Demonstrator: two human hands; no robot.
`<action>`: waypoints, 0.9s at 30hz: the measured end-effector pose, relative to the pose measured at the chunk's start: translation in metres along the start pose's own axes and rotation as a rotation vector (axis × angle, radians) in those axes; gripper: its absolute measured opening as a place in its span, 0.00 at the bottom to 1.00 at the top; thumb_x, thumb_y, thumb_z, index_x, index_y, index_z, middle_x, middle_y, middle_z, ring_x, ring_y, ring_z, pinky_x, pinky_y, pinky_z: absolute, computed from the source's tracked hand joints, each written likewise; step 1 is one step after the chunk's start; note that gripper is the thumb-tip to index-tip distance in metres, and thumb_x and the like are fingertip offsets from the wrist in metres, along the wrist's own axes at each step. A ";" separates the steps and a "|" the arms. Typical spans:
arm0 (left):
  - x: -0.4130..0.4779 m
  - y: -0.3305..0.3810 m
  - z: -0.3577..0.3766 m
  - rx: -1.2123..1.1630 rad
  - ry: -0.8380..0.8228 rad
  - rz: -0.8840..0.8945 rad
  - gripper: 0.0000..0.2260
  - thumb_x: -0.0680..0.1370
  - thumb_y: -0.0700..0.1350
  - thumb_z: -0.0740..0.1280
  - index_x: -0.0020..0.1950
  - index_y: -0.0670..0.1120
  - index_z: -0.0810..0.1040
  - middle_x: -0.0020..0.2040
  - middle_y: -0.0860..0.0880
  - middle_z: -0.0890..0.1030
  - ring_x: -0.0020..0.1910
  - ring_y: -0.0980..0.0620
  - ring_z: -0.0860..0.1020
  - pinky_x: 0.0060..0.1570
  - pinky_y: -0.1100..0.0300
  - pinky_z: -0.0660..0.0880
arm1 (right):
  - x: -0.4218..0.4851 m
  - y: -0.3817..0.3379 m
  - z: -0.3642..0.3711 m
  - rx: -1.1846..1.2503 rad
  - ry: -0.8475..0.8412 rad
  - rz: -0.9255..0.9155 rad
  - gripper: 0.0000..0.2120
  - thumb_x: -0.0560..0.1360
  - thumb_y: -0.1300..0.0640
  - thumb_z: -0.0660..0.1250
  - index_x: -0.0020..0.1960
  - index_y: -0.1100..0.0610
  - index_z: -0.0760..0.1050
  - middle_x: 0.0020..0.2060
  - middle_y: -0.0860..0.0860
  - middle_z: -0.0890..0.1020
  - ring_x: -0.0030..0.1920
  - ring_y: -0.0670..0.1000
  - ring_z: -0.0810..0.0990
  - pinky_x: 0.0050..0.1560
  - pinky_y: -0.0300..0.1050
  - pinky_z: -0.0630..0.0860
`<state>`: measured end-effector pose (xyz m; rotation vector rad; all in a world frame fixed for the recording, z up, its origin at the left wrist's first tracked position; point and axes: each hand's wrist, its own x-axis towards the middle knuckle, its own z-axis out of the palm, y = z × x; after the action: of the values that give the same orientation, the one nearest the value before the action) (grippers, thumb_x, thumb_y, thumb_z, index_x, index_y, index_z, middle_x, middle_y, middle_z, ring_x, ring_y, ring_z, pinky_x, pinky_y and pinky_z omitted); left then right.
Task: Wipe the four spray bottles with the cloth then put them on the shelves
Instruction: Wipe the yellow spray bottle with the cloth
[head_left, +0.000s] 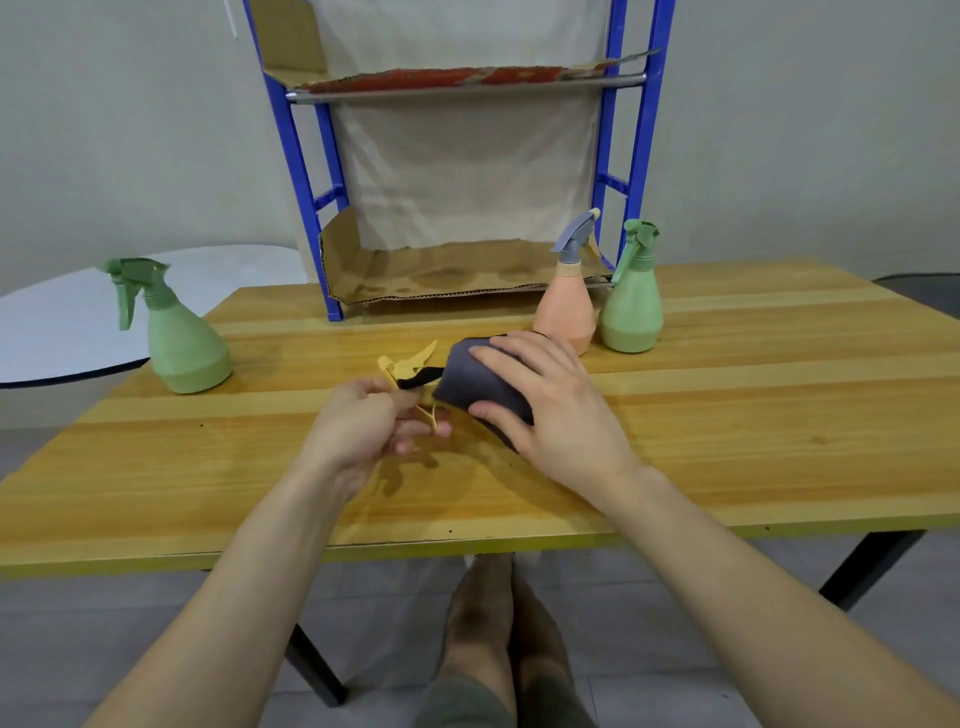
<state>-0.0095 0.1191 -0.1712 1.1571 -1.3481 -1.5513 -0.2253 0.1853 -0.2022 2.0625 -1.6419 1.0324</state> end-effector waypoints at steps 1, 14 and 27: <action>0.001 0.002 0.000 -0.003 0.002 0.005 0.09 0.87 0.38 0.66 0.64 0.35 0.73 0.46 0.33 0.88 0.38 0.43 0.88 0.20 0.64 0.68 | 0.000 0.002 -0.002 0.034 -0.008 0.046 0.27 0.82 0.42 0.71 0.77 0.51 0.75 0.73 0.50 0.78 0.76 0.54 0.72 0.77 0.58 0.68; 0.009 -0.008 -0.013 -0.190 -0.113 0.114 0.11 0.86 0.37 0.66 0.67 0.43 0.73 0.59 0.34 0.87 0.55 0.38 0.89 0.38 0.59 0.86 | 0.006 0.014 -0.027 0.789 0.202 0.819 0.17 0.88 0.42 0.59 0.74 0.44 0.72 0.57 0.40 0.81 0.62 0.47 0.79 0.56 0.35 0.73; 0.006 0.035 0.023 0.777 -0.214 0.505 0.34 0.64 0.52 0.88 0.67 0.56 0.80 0.42 0.56 0.89 0.43 0.58 0.87 0.50 0.54 0.84 | 0.019 -0.016 -0.065 0.884 0.304 0.502 0.10 0.87 0.49 0.62 0.67 0.41 0.75 0.56 0.33 0.85 0.61 0.37 0.82 0.59 0.31 0.74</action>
<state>-0.0335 0.1149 -0.1372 0.9593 -2.2898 -0.8035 -0.2312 0.2180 -0.1406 1.7591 -1.7441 2.4581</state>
